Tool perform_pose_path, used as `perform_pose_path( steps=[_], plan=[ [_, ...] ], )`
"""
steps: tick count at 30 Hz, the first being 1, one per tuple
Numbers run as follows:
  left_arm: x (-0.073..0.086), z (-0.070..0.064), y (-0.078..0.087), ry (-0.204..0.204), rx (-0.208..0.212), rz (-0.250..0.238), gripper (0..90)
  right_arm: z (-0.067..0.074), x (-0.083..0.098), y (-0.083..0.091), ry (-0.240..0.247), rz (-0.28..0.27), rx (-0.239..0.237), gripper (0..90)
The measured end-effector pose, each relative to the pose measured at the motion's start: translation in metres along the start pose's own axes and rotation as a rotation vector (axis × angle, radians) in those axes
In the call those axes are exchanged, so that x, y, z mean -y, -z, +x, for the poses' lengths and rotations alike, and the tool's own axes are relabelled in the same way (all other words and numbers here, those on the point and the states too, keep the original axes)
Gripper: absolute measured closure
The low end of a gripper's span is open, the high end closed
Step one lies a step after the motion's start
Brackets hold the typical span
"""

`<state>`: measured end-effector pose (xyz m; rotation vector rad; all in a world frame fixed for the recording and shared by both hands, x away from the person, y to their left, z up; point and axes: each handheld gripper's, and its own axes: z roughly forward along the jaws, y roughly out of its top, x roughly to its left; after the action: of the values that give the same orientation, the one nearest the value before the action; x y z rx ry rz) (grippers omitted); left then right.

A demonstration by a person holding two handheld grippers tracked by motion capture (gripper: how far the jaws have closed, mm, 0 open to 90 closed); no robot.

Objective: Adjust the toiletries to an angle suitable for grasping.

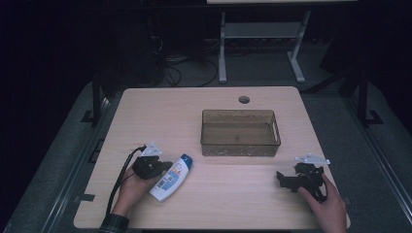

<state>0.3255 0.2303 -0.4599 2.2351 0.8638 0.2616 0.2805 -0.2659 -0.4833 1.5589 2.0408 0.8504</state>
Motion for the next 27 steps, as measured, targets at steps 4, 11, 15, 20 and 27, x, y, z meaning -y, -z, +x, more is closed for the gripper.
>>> perform_pose_path(
  steps=[4,11,15,20,27],
  plan=[
    [-0.001,-0.003,-0.002,-0.014,0.007,0.006,89.4,0.0,0.0,0.0,0.0,0.0,0.0,0.0],
    [0.0,0.0,0.001,0.004,-0.005,0.004,86.3,0.0,0.0,0.0,0.0,0.0,0.0,0.0],
    [0.001,0.005,0.006,0.022,-0.018,-0.002,80.8,0.0,0.0,0.0,0.0,0.0,0.0,0.0],
    [0.002,0.007,0.014,0.047,-0.036,0.016,68.1,0.0,0.0,0.0,0.0,0.0,0.0,0.0],
    [-0.001,0.008,0.022,0.08,-0.024,0.013,49.3,0.0,0.0,0.0,0.0,0.0,0.0,0.0]
  ],
)
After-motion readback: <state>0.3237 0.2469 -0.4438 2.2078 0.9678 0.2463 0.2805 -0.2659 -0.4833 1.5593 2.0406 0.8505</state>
